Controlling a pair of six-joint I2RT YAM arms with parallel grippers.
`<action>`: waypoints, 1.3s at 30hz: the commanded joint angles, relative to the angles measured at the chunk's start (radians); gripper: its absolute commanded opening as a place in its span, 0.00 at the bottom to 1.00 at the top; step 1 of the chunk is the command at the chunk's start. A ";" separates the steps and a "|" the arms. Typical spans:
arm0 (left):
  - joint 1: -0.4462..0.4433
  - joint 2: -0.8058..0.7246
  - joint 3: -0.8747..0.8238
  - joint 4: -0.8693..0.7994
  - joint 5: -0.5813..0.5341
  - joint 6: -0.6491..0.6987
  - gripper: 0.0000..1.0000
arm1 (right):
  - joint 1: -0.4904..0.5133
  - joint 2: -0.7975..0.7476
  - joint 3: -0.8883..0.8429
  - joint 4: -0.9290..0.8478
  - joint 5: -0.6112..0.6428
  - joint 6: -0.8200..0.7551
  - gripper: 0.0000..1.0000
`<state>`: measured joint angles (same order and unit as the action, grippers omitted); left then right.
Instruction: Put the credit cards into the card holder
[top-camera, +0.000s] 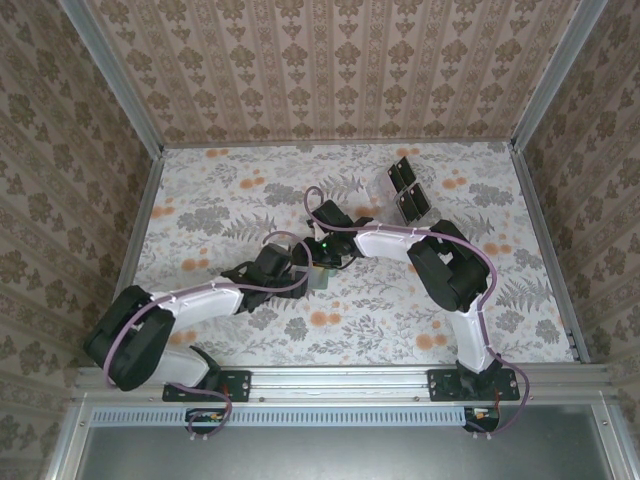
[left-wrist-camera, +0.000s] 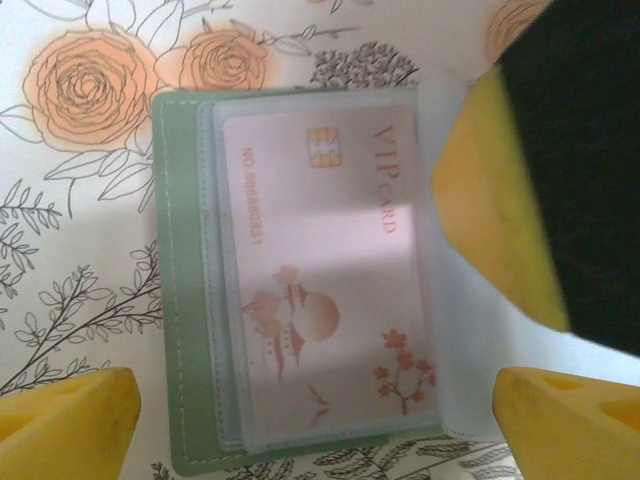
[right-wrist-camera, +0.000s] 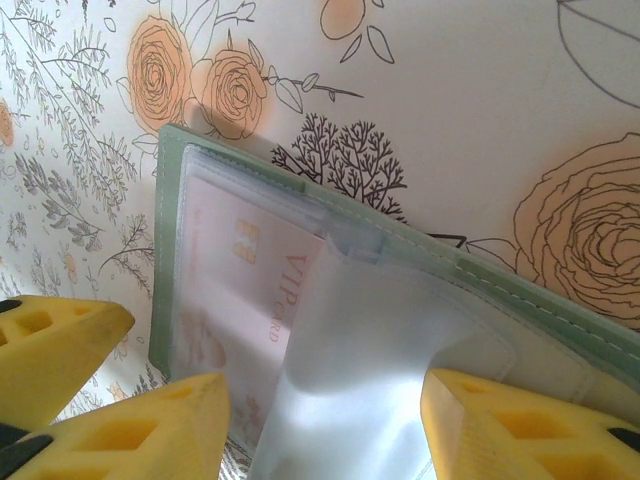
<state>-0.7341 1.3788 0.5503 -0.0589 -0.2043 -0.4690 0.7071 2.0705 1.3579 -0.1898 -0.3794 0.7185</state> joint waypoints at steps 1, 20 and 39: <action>0.000 0.028 0.018 -0.012 -0.057 0.014 1.00 | 0.011 0.034 0.009 -0.049 -0.020 0.018 0.56; 0.020 0.055 -0.023 0.005 -0.068 -0.023 1.00 | 0.000 -0.159 -0.134 0.045 0.045 0.076 0.58; 0.023 0.052 -0.023 0.010 -0.058 -0.023 1.00 | 0.012 -0.069 -0.120 0.073 0.043 0.098 0.58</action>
<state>-0.7193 1.4204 0.5426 -0.0364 -0.2512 -0.4778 0.7128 1.9709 1.2175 -0.1188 -0.3473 0.8078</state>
